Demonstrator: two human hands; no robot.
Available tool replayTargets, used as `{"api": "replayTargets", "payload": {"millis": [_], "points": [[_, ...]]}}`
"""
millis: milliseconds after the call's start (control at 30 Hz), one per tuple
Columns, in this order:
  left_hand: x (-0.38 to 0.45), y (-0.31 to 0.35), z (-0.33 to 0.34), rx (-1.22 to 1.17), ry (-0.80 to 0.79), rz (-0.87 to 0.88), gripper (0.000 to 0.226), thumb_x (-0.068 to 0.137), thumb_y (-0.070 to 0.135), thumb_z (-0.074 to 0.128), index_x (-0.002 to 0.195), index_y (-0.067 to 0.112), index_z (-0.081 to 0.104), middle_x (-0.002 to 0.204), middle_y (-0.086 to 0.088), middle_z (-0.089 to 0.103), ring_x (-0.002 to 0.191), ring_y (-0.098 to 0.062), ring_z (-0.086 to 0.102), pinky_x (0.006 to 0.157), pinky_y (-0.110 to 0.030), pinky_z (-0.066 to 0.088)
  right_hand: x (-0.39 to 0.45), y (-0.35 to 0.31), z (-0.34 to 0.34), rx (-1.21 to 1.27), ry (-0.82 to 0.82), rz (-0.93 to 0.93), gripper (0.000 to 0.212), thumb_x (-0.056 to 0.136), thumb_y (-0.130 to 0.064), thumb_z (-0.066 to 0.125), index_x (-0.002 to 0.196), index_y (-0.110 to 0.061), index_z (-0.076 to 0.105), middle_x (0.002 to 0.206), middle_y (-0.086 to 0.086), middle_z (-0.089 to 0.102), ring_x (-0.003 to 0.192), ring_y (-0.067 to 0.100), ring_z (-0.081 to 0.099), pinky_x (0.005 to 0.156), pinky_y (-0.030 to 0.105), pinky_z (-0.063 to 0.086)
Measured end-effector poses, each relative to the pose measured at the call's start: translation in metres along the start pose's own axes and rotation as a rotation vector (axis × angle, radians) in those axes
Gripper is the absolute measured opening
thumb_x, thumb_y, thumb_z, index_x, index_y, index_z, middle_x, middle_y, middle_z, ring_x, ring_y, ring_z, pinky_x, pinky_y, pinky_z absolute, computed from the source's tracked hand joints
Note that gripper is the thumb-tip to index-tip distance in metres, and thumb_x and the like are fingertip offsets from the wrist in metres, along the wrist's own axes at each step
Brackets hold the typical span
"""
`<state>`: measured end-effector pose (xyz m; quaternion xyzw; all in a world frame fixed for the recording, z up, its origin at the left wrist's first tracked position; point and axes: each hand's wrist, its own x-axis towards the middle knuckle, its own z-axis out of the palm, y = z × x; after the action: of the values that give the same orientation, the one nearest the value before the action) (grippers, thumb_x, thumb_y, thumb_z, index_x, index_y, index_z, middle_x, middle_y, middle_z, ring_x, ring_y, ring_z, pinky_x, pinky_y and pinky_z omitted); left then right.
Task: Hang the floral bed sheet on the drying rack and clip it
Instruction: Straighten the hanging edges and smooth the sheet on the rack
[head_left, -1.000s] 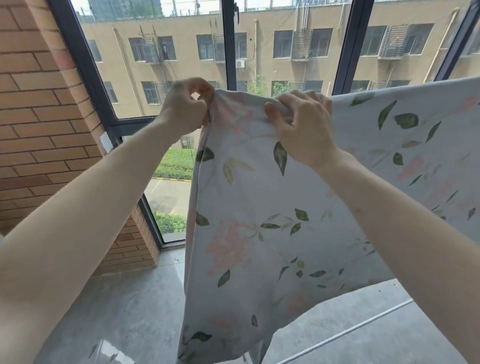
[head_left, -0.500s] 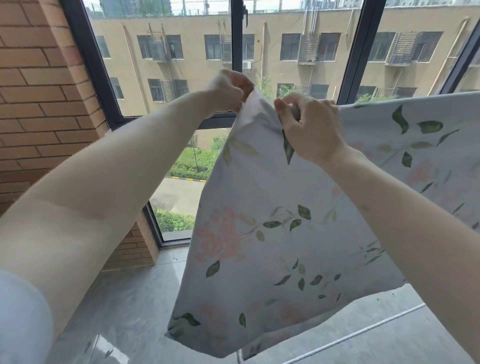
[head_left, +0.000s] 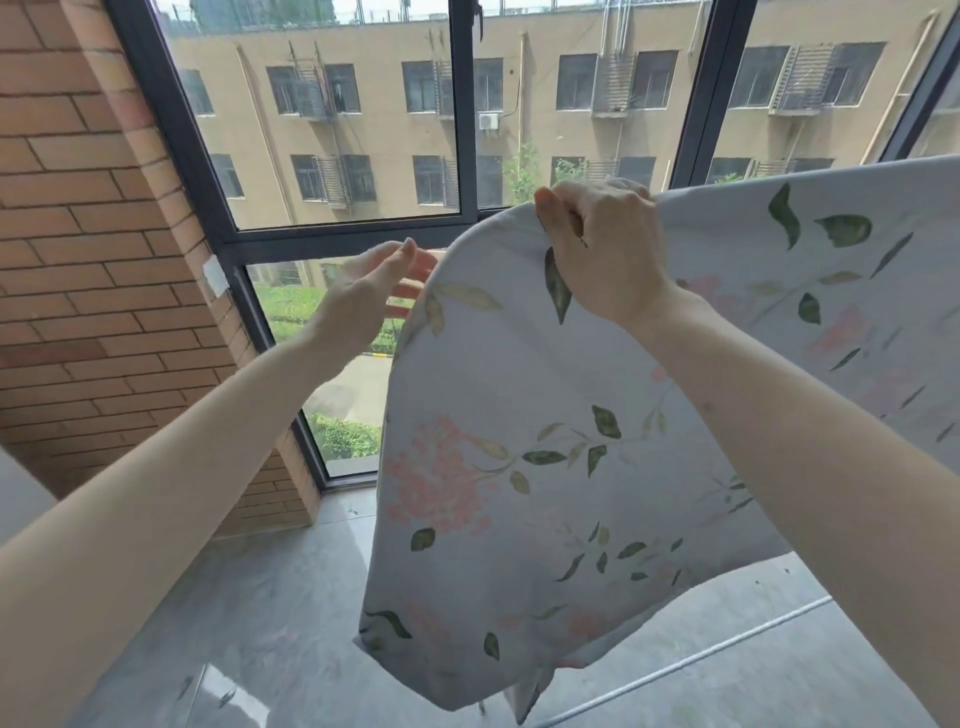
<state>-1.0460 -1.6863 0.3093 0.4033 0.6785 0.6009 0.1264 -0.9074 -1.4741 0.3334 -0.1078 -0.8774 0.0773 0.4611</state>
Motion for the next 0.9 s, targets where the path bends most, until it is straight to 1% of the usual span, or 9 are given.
{"api": "replayTargets", "payload": {"millis": [100,167,233,300,400,567,667,733,900], "points": [[-0.033,-0.026,0.000,0.209,-0.039,0.049,0.032,0.099,0.046,0.056,0.103,0.017,0.068,0.094,0.005,0.074,0.085,-0.014,0.069,0.077,-0.036,0.057,-0.007,-0.001,0.005,0.060,-0.034,0.006,0.038,0.107,-0.044,0.039,0.102,-0.020,0.068,0.102,-0.002,0.069,0.108,0.027,0.055,0.113,0.038,0.029],[-0.045,-0.043,0.007,0.398,-0.022,0.037,0.021,0.098,0.037,0.063,0.113,0.023,0.065,0.099,0.005,0.074,0.090,-0.017,0.071,0.079,-0.046,0.060,-0.016,-0.003,-0.001,0.132,-0.049,0.006,0.035,0.106,-0.040,0.044,0.124,-0.019,0.066,0.125,-0.002,0.065,0.125,0.021,0.052,0.122,0.039,0.022],[-0.064,-0.057,0.015,0.411,0.100,0.038,0.026,0.097,0.030,0.067,0.122,0.026,0.060,0.105,0.009,0.072,0.093,-0.013,0.069,0.080,-0.042,0.059,-0.043,-0.005,-0.010,0.254,-0.003,0.006,0.037,0.105,-0.032,0.050,0.137,-0.015,0.058,0.140,-0.002,0.056,0.135,0.015,0.047,0.121,0.034,0.029],[-0.093,-0.075,0.023,0.395,0.239,0.081,0.045,0.094,0.023,0.073,0.135,0.025,0.054,0.120,0.010,0.066,0.105,-0.005,0.064,0.087,-0.027,0.054,-0.092,-0.003,-0.012,0.350,0.075,0.025,0.035,0.105,-0.019,0.055,0.137,-0.007,0.056,0.141,0.001,0.053,0.134,0.011,0.049,0.114,0.026,0.036],[-0.153,-0.125,0.043,0.417,0.418,0.025,0.056,0.091,0.020,0.077,0.141,0.025,0.051,0.129,0.011,0.057,0.118,-0.002,0.055,0.096,-0.020,0.044,-0.192,0.016,0.009,0.381,-0.097,0.168,0.030,0.103,-0.014,0.057,0.133,-0.013,0.058,0.135,0.003,0.057,0.129,0.014,0.053,0.105,0.019,0.040],[-0.254,-0.229,0.103,0.338,0.315,-0.546,0.037,0.089,0.018,0.077,0.121,0.025,0.059,0.115,0.013,0.058,0.107,-0.012,0.061,0.079,-0.025,0.052,-0.346,0.061,0.063,0.459,-0.649,0.638,0.033,0.098,-0.020,0.066,0.121,-0.040,0.055,0.123,-0.011,0.060,0.105,0.004,0.062,0.089,0.034,0.056],[-0.297,-0.288,0.142,0.262,0.197,-0.881,0.033,0.088,0.021,0.077,0.116,0.022,0.061,0.116,0.007,0.064,0.099,-0.017,0.066,0.077,-0.029,0.054,-0.397,0.086,0.072,0.473,-0.875,0.786,0.032,0.097,-0.017,0.069,0.117,-0.038,0.055,0.121,-0.003,0.065,0.089,0.004,0.067,0.077,0.014,0.052],[-0.313,-0.315,0.163,0.164,0.163,-1.072,0.036,0.085,0.024,0.079,0.116,0.018,0.062,0.116,0.001,0.068,0.093,-0.019,0.068,0.080,-0.036,0.055,-0.410,0.101,0.074,0.461,-0.987,0.845,0.031,0.098,-0.014,0.068,0.111,-0.039,0.054,0.114,-0.002,0.067,0.074,0.003,0.066,0.067,0.012,0.048],[-0.322,-0.344,0.224,-0.136,0.365,-1.409,0.049,0.084,0.022,0.081,0.125,0.011,0.059,0.099,-0.012,0.066,0.081,-0.023,0.061,0.066,-0.031,0.051,-0.424,0.156,0.087,0.418,-1.145,0.887,0.022,0.096,-0.018,0.068,0.103,-0.035,0.058,0.103,-0.006,0.070,0.066,0.005,0.063,0.064,0.019,0.046]]}}
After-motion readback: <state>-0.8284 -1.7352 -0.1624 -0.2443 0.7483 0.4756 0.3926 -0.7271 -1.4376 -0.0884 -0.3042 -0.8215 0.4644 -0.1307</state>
